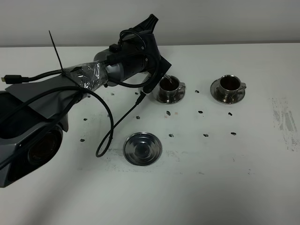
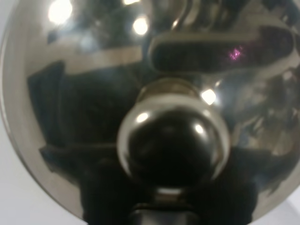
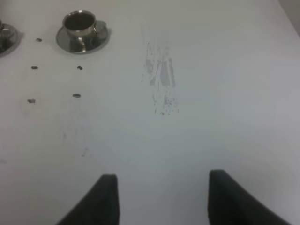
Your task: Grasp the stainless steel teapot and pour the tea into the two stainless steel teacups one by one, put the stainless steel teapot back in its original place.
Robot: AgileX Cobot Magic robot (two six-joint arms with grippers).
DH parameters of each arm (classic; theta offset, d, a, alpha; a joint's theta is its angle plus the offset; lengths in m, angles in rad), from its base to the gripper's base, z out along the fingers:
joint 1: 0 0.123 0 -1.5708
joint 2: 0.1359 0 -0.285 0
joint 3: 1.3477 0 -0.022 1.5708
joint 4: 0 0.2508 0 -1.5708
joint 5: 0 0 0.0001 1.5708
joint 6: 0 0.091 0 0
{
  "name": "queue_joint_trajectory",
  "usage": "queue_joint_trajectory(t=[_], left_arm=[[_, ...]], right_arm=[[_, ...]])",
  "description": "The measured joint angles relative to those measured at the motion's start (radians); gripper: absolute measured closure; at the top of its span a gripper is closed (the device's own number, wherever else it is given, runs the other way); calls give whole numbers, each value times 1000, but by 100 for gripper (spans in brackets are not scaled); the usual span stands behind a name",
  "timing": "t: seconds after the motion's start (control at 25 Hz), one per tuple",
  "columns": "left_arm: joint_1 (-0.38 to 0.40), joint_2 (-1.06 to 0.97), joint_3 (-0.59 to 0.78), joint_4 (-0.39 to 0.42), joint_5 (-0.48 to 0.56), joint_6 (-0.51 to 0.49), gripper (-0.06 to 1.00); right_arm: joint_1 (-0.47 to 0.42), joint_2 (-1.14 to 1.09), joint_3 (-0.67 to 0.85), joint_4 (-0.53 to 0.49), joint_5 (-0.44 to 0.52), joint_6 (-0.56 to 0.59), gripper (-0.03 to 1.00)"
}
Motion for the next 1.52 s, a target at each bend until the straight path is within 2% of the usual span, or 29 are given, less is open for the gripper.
queue_joint_trajectory(t=[0.4,0.52,0.76,0.84,1.0,1.2,1.32,1.52], left_arm=[[44,-20,0,-158,26,-37,77],[53,-43,0,-235,27,-64,77],[78,-93,1,-491,59,-79,77],[89,-124,32,-561,62,-85,77],[111,-206,151,-641,51,-117,77],[154,-311,277,-770,47,-224,77],[172,-343,304,-856,42,-325,77],[196,-353,356,-918,47,-482,77]], right_arm=[[0,0,0,0,0,0,55],[0,0,0,0,0,0,55],[0,0,0,0,0,0,55],[0,0,0,0,0,0,55],[0,0,0,0,0,0,55],[0,0,0,0,0,0,55],[0,0,0,0,0,0,55],[0,0,0,0,0,0,55]])
